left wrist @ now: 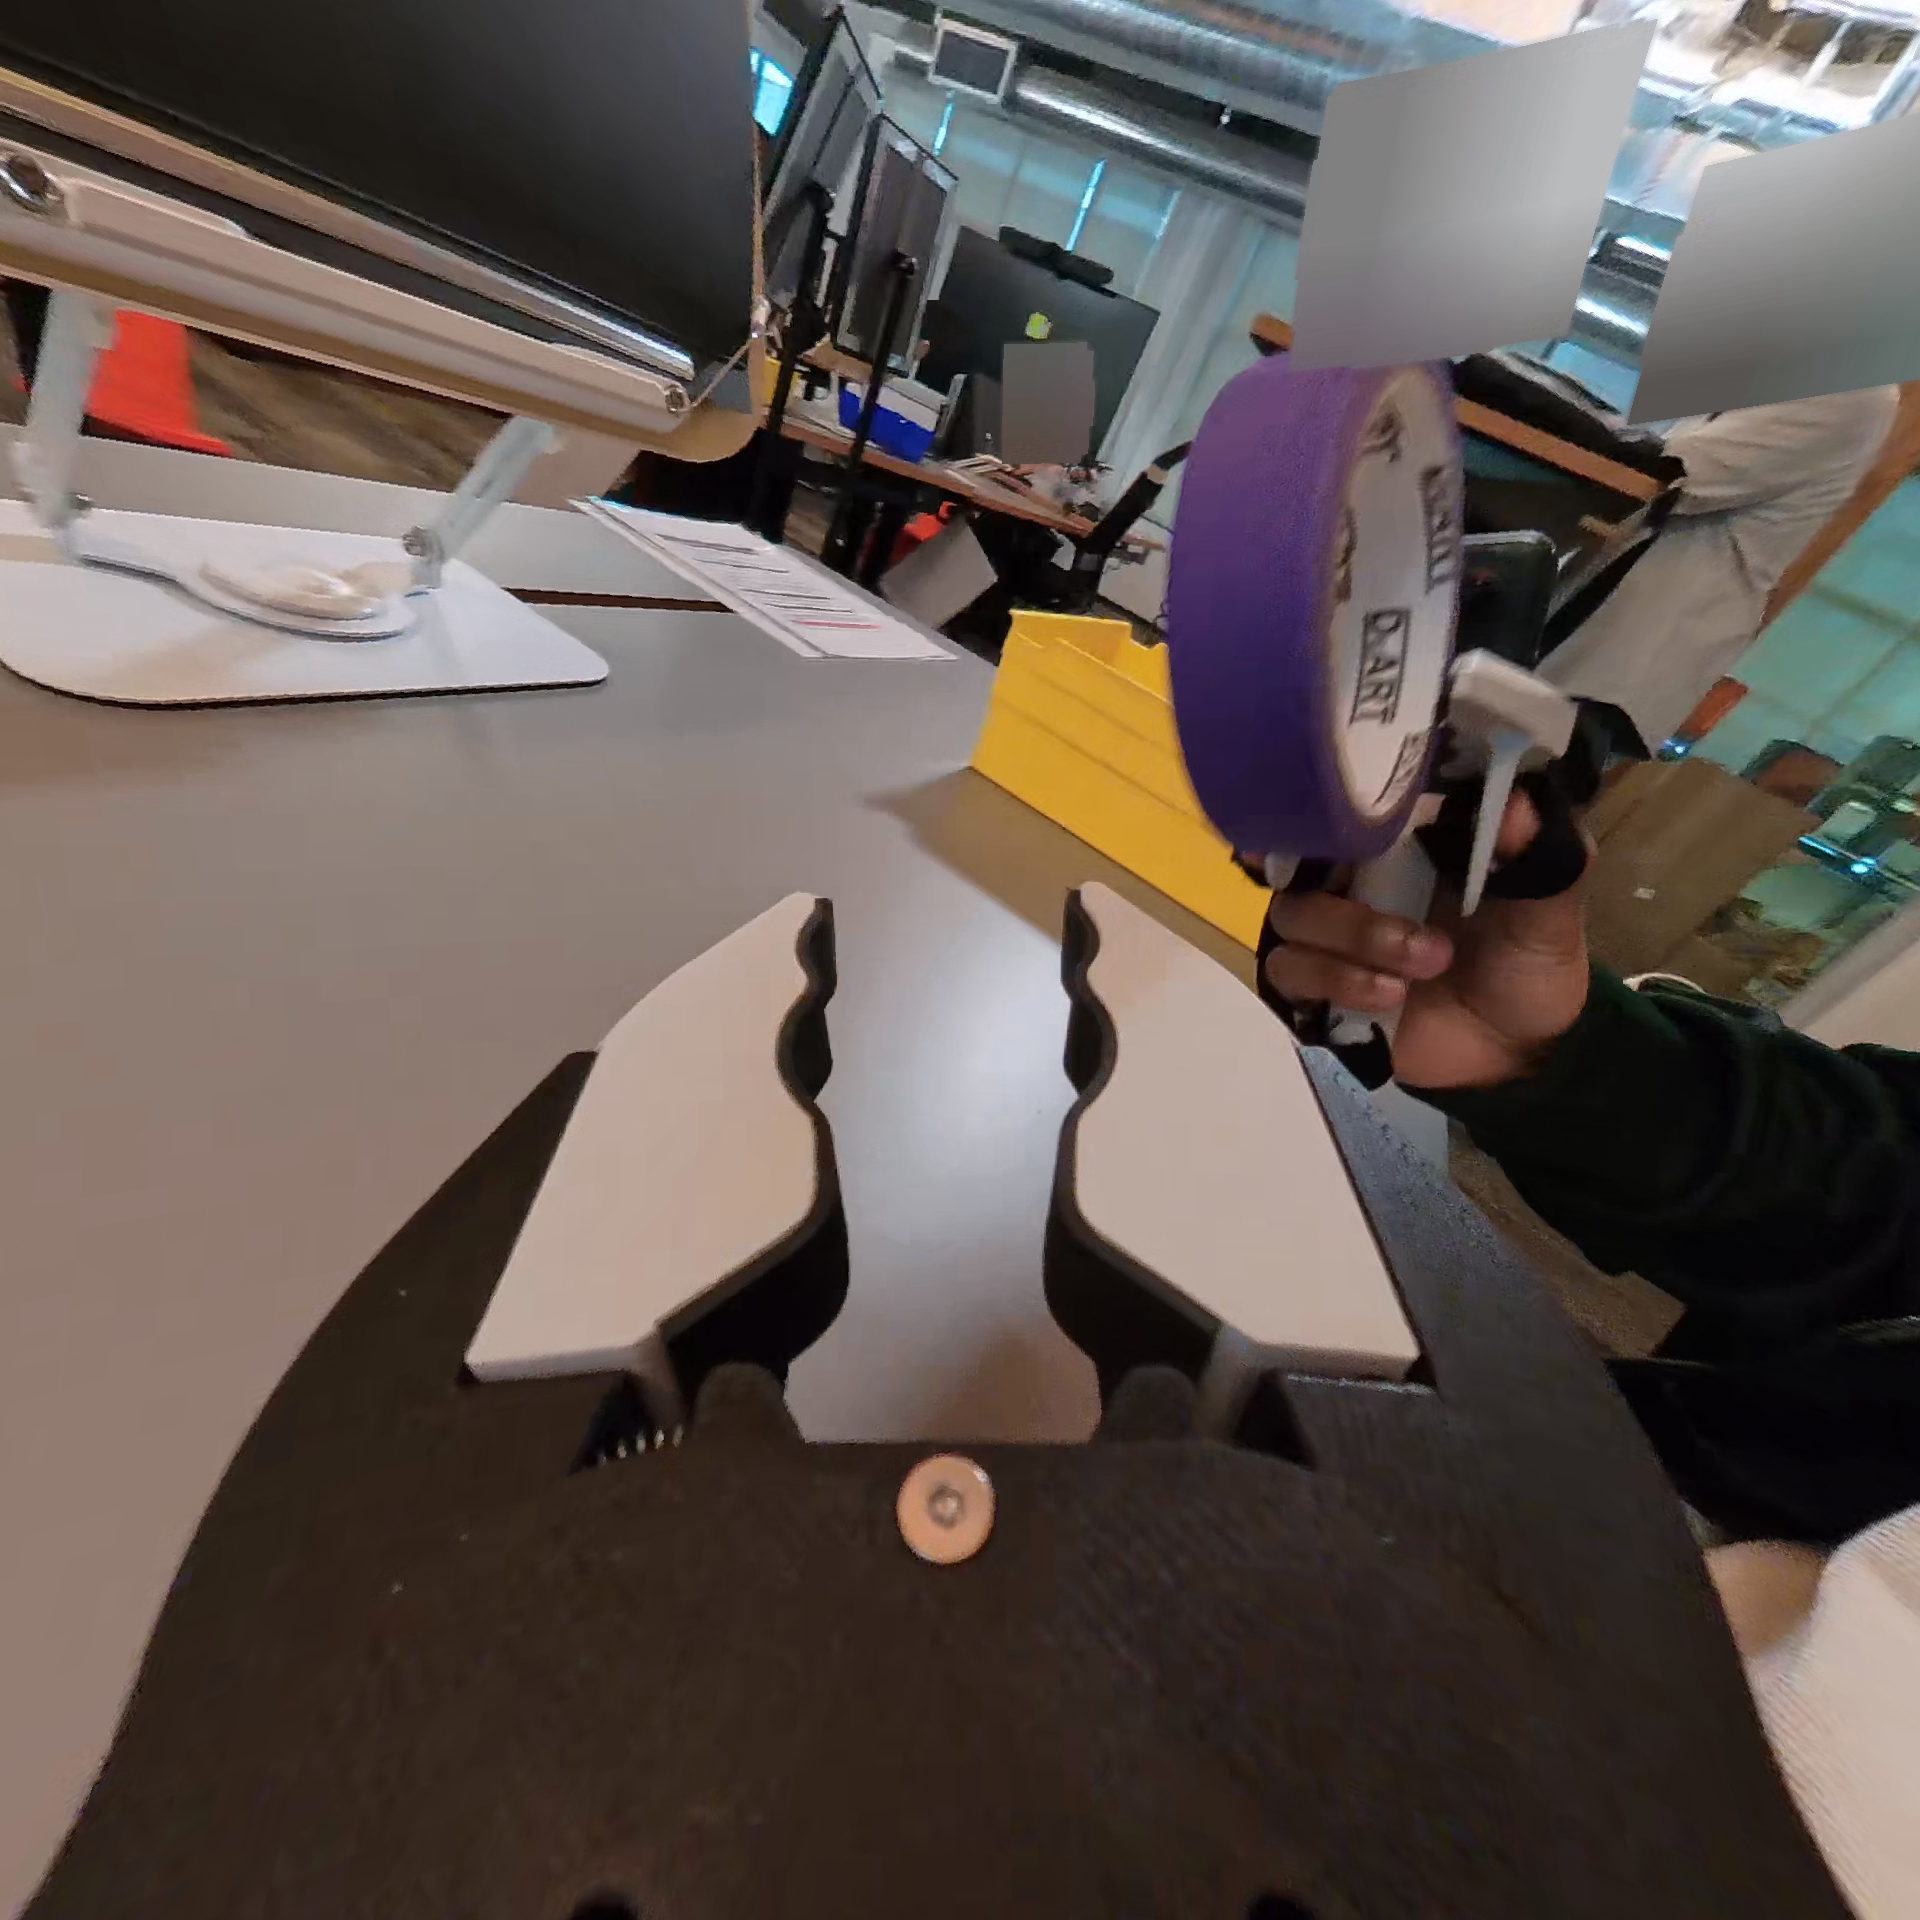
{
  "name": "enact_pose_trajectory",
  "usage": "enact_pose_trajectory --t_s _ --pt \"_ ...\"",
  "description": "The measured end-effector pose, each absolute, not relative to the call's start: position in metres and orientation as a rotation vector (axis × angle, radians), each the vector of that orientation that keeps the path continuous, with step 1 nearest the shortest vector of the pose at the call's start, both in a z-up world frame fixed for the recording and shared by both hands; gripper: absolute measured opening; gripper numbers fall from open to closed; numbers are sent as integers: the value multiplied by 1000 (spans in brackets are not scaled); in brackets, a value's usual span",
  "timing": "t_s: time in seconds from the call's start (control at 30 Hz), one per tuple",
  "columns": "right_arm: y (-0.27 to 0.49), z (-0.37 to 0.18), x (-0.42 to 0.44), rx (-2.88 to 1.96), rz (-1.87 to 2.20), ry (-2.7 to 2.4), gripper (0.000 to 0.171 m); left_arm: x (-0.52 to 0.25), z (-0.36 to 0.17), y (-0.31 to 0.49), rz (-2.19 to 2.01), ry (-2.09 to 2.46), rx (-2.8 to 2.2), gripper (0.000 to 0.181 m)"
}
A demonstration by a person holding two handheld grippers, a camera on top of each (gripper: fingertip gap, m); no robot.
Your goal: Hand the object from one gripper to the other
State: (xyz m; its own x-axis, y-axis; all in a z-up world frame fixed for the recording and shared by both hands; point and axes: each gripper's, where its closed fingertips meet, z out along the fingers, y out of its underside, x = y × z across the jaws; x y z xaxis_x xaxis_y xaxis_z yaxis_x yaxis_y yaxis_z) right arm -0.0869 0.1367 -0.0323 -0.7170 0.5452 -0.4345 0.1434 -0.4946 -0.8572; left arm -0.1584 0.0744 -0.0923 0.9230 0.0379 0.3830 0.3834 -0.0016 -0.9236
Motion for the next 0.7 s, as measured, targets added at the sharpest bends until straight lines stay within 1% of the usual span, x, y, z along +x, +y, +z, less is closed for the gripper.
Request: enact_pose_trajectory --t_s 0.07,0.13,0.2,0.27,0.33,0.4,0.47,0.57,0.7 --pt "148 -6 -79 -1012 2289 -1357 28 -156 -94 76 -285 -331 -1571 42" --pt "178 27 -69 -994 2152 -1315 28 -156 -97 76 -269 -328 -1590 41" --pt "230 51 -59 -1070 1920 -1266 28 -155 -97 77 -275 -321 -1592 41" --pt "288 52 -47 -1220 1691 -1266 28 -154 -99 78 -286 -323 -1596 41" --pt "356 28 -29 -1415 1395 -1229 28 -154 -99 79 -296 -325 -1600 40" --pt "418 -9 -6 -1558 1023 -1204 28 -154 -99 79 -293 -329 -1599 40" --pt "459 -52 18 -1655 633 -1279 28 -153 -100 79 -290 -329 -1602 40" --pt "480 -101 36 -1636 162 -1492 28 -152 -101 81 -284 -325 -1613 40" --pt "483 -147 37 -1559 -205 -1724 28 -150 -104 83 -267 -307 -1637 40"
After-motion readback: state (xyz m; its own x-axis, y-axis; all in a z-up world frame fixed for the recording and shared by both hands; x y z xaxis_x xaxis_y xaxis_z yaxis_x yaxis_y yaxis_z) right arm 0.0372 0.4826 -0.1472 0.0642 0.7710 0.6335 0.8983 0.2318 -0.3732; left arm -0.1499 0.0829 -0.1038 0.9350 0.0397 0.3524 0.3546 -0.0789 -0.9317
